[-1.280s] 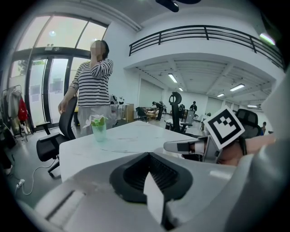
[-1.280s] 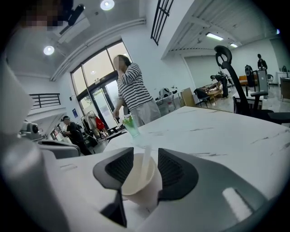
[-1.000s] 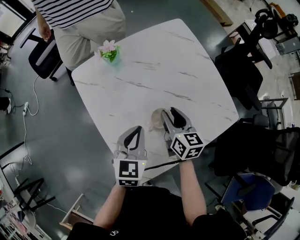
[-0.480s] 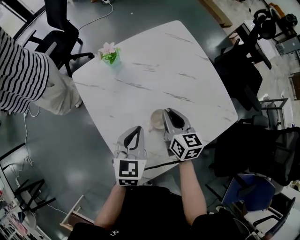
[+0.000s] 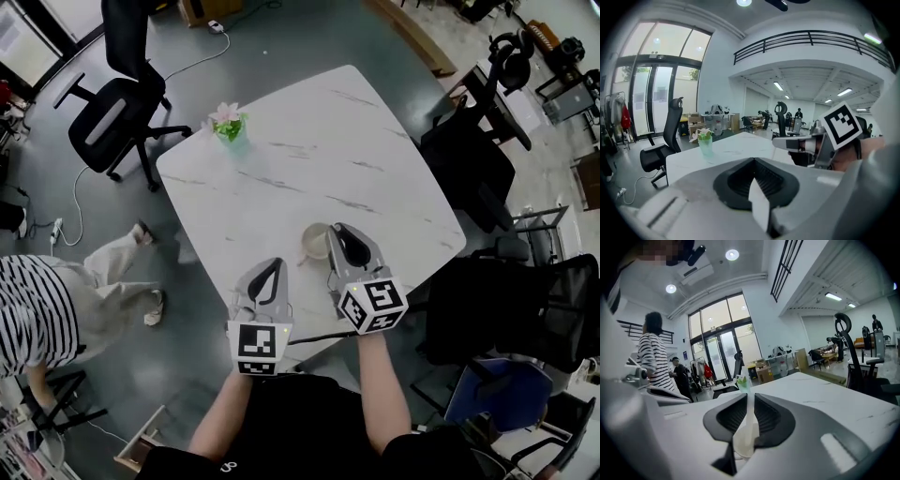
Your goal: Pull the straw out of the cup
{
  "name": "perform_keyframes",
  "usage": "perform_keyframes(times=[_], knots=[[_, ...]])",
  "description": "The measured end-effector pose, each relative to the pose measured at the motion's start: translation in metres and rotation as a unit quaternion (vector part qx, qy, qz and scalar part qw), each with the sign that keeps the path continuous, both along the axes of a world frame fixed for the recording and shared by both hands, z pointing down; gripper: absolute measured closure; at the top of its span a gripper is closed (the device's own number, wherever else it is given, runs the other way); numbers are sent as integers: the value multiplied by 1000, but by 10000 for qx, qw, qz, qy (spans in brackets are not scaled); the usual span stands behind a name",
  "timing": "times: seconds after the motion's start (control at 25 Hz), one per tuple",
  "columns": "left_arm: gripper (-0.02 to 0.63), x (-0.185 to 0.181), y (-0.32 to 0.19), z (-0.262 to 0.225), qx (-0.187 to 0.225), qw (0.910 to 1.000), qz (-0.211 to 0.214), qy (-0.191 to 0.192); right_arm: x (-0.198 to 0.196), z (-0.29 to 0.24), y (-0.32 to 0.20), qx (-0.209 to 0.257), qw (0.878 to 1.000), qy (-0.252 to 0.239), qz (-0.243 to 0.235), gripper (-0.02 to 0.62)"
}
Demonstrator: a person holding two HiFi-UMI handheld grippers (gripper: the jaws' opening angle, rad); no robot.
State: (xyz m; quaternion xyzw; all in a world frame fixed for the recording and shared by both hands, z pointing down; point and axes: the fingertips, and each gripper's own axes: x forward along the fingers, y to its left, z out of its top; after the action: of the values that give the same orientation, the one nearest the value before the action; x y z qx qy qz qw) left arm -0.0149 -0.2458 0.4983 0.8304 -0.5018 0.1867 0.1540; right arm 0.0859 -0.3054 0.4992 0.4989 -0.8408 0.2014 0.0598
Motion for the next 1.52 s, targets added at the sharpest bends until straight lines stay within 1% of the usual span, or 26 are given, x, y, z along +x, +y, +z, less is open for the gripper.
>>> perform_keyframes(times=[0.32, 0.76, 0.92, 1.08, 1.32, 1.52], knots=[[605, -8, 23, -33, 403, 9991, -29, 86, -5, -57, 36, 656, 9978, 41, 87, 549], [604, -15, 48, -90, 1125, 9932, -74, 300, -11, -137, 97, 1578, 9872, 130, 164, 551], [604, -15, 54, -105, 1335, 9904, -54, 349, -8, -151, 111, 1726, 9846, 150, 246, 551], [606, -16, 58, -112, 1448, 9888, -30, 350, -9, -154, 118, 1812, 9828, 197, 288, 551], [605, -14, 65, -117, 1518, 9877, 12, 376, -8, -157, 126, 1846, 9820, 239, 323, 551], [605, -14, 66, -112, 1465, 9882, -13, 441, -6, -154, 128, 1798, 9827, 301, 315, 551]])
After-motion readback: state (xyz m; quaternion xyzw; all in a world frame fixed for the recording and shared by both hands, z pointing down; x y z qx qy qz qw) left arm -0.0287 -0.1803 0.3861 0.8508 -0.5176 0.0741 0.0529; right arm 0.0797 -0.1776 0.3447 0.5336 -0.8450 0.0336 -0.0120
